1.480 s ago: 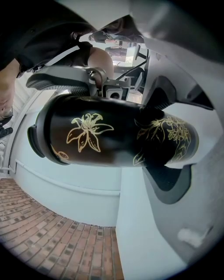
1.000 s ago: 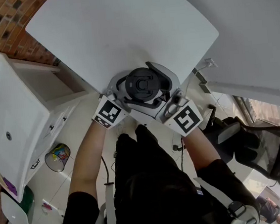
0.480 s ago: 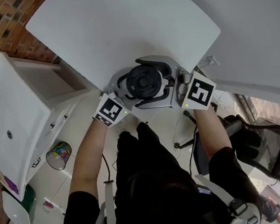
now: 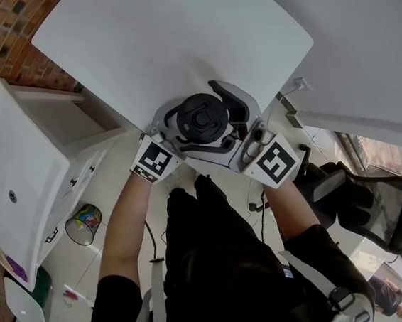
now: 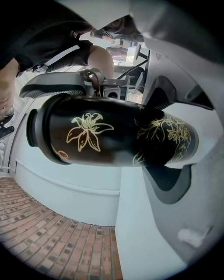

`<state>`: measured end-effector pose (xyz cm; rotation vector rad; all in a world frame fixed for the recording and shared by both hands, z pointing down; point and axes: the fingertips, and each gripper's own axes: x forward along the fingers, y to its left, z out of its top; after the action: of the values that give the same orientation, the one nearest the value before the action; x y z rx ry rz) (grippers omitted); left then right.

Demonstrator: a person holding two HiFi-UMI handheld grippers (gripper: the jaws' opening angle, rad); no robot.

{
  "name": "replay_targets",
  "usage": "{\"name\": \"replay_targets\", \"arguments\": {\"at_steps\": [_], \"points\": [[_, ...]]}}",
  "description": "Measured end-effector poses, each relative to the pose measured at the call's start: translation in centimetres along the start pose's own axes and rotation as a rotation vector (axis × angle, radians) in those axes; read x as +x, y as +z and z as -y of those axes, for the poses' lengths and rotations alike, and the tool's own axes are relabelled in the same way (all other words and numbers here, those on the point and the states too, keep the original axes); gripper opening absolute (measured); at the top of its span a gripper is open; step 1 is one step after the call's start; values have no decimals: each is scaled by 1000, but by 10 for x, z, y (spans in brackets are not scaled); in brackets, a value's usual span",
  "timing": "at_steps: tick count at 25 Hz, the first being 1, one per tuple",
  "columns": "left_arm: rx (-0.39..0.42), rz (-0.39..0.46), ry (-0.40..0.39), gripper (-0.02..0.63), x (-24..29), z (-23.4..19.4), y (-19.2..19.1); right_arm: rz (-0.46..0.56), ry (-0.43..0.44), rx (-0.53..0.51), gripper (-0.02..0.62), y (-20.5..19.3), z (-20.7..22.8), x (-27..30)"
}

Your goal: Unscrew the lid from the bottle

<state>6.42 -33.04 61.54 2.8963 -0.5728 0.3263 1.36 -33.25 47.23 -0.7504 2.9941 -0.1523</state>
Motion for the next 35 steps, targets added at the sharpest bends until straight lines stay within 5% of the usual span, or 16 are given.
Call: {"name": "replay_targets", "arguments": {"at_steps": [8,23,28,35], "points": [[1,1,1,383,1,0,1,-29,-151,-65,489,-9,2,9],[1,0,5,383,1,1,-1,-107,287,-32,483,-16,-14,6],[-1,3,2,383,2,0,0,-99,290,-44,482,-13,-14,8],[7,1,1,385,0,-1,-1,-20,171,-38,483,19,-8,8]]}}
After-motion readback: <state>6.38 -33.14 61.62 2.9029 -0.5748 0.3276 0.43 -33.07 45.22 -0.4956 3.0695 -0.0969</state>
